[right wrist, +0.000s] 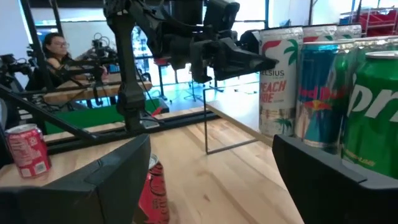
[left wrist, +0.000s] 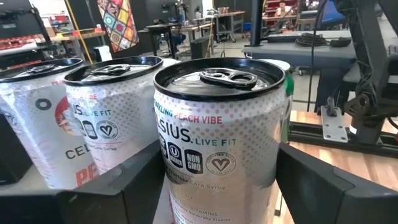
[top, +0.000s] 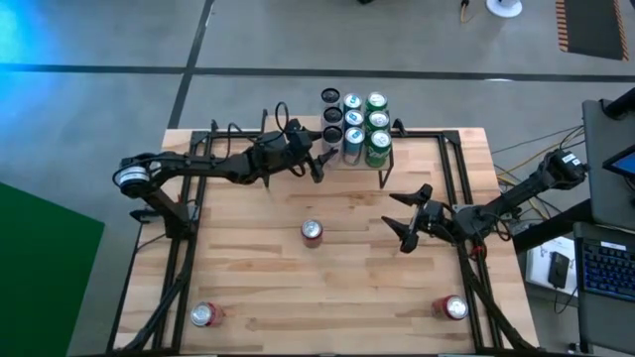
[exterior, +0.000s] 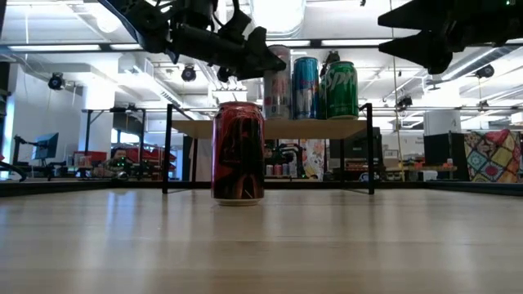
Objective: Place canned beverage on shelf
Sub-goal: Put the white pink soda can on the shelf aligned with the other white pink soda cans, then put the top red soda can on the shelf
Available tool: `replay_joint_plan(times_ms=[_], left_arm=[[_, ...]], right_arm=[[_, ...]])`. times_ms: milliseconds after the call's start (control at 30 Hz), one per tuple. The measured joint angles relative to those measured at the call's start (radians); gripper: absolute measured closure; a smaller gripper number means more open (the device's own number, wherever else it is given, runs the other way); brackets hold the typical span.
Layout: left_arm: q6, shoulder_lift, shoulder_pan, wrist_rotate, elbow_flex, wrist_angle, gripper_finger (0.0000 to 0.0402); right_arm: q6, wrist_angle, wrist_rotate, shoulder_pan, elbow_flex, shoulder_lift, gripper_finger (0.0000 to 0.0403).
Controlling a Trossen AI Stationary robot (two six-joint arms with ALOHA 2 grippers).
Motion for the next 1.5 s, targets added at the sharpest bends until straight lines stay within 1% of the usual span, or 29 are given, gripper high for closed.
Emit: replay_joint_plan(times_ms=[267,433,533,600,700,800,867,933,1033,1200,1233,1300,1400,1433,1500], left_arm=[[0.008,-0.001,0.005,-0.004,0.000,-0.014,0.0093],[0.028,-0.018,0.006,-0.003,-0.001,-0.023,0.0078],[0.044,-0.048,0.006,-0.004,0.003,-0.060,0.0073],[0.067,-0.087,0.006,-0.004,0.003,-0.108,0.0073],[0.092,-0.162,0.006,-0.039,0.004,-0.210,0.0072],[0.090,-0.241,-0.003,-0.053,0.004,-0.351,0.0072],[0.073,-0.287,-0.020,-0.054,-0.002,-0.435,0.0072],[0.050,-0.326,-0.054,-0.054,-0.029,-0.491,0.0072],[0.038,-0.373,-0.138,-0.054,-0.104,-0.503,0.0072],[-0.023,-0.456,-0.330,-0.057,-0.246,-0.488,0.0072],[-0.039,-0.469,-0.371,-0.078,-0.272,-0.476,0.0072],[-0.067,-0.484,-0.450,-0.149,-0.328,-0.429,0.0072],[-0.093,-0.481,-0.545,-0.262,-0.409,-0.313,0.0072],[-0.095,-0.475,-0.566,-0.285,-0.435,-0.268,0.0072],[-0.096,-0.459,-0.587,-0.285,-0.489,-0.169,0.0072]], right_arm=[[0.021,-0.005,0.000,0.000,0.000,0.001,0.0078],[0.036,-0.015,0.000,0.000,0.000,0.001,0.0078],[0.062,-0.034,0.012,0.000,0.000,0.001,0.0078],[0.089,-0.061,0.043,0.000,0.000,0.001,0.0078],[0.133,-0.122,0.083,0.000,0.000,0.000,0.0078],[0.159,-0.166,0.085,0.000,0.001,0.000,0.0078],[0.171,-0.184,0.066,0.000,0.005,0.001,0.0078],[0.187,-0.199,0.035,0.000,0.007,0.001,0.0078],[0.210,-0.206,-0.004,0.000,0.010,0.001,0.0078],[0.264,-0.205,-0.010,0.000,0.010,0.002,0.0078],[0.270,-0.205,-0.010,0.000,0.010,0.004,0.0078],[0.272,-0.205,-0.010,0.000,0.010,0.008,0.0078],[0.288,-0.204,-0.009,0.000,0.010,0.009,0.0078],[0.293,-0.203,-0.009,0.000,0.010,0.009,0.0078],[0.307,-0.197,-0.006,0.000,0.010,0.009,0.0078]])
